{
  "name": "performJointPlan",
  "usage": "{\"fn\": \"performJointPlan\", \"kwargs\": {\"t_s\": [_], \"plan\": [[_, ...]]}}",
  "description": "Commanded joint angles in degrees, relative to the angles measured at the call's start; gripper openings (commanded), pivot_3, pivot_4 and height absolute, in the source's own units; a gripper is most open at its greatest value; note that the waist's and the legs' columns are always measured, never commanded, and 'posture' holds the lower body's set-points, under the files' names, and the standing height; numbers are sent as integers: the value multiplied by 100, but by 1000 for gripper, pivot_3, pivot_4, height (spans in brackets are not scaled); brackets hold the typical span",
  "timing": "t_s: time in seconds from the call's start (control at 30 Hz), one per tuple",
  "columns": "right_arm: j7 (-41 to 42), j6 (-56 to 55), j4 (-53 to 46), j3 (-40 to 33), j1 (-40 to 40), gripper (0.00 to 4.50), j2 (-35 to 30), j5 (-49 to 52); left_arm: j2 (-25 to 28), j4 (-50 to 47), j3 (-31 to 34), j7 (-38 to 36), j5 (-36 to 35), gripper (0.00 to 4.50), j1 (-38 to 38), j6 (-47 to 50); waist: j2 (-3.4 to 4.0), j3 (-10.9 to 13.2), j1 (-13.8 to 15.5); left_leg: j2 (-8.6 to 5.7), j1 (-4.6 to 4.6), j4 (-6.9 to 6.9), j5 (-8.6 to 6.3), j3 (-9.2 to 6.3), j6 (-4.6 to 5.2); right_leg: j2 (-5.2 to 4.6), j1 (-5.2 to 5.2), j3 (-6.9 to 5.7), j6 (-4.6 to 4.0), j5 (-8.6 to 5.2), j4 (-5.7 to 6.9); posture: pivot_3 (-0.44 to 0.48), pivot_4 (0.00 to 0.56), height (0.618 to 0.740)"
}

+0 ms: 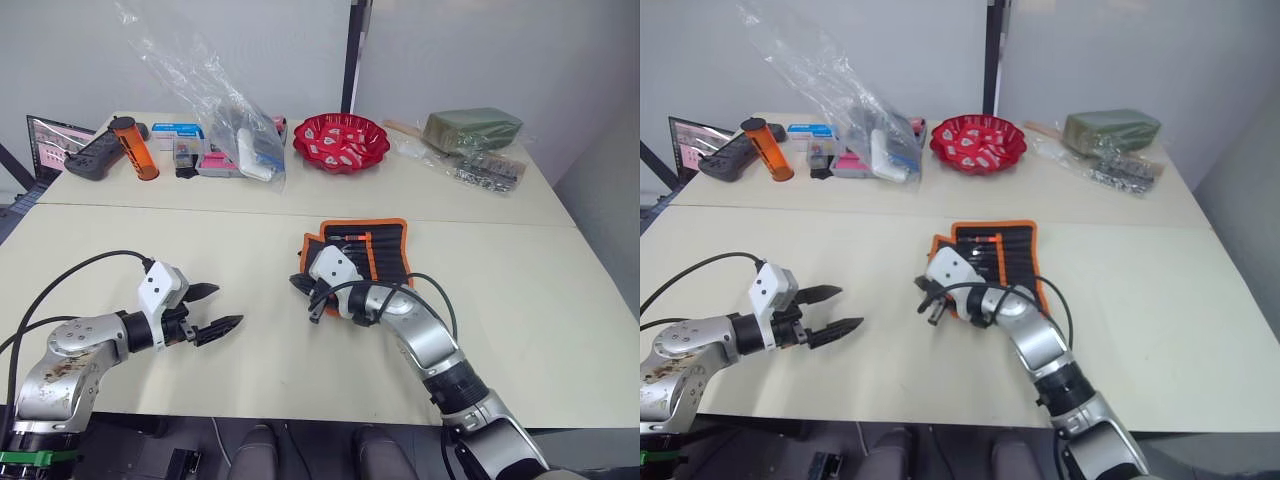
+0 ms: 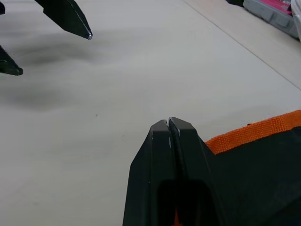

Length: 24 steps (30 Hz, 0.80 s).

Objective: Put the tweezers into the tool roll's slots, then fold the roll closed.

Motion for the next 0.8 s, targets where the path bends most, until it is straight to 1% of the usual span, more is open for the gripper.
{"fn": "performJointPlan", "kwargs": {"t_s": [0.03,0.1,0.17,0.23,0.5,0.67,0.77,0.8], "plan": [[167,527,-450,-356,54,584,119,595,57,-25,-42,-46,2,4500,-146,-151,0,0,3,0,-1,0,0,0,0,0,0,0,1,0,0,0,150,740],[140,642,-601,-346,85,1258,76,588,63,11,-72,-60,-8,4500,-175,-116,0,0,3,0,-2,1,0,0,0,0,0,1,0,0,0,0,150,740],[-138,541,-765,-281,154,1902,-91,235,56,65,-67,-62,-25,4500,-218,-111,0,0,3,0,0,0,0,0,0,0,-1,0,6,-4,0,0,150,740],[-268,644,-952,-293,266,2593,-187,165,66,111,-79,-80,-18,4500,-254,-132,0,0,5,0,-2,-2,0,1,0,0,-6,0,9,-6,0,0,150,740],[-709,1080,-1223,-210,346,2593,-137,-9,158,175,-155,-187,36,4500,-338,-144,0,0,1,0,-4,-5,0,3,0,0,-12,3,8,-6,0,0,150,740],[-1015,1091,-1227,-202,363,2593,-11,-144,192,192,-204,-261,24,4500,-416,-121,0,0,3,0,-5,-6,0,4,0,-1,-12,4,8,-6,-1,0,150,740],[-1050,1135,-1236,-166,363,1810,21,-141,199,196,-210,-315,14,4500,-476,-146,0,0,3,0,-5,-6,0,4,0,-1,-13,4,7,-6,0,0,150,740],[-1039,1161,-1238,-149,356,1453,13,-138,188,186,-198,-343,-16,4500,-499,-150,0,0,3,0,-5,-6,0,4,0,-1,-13,4,7,-6,0,0,150,740]]}}
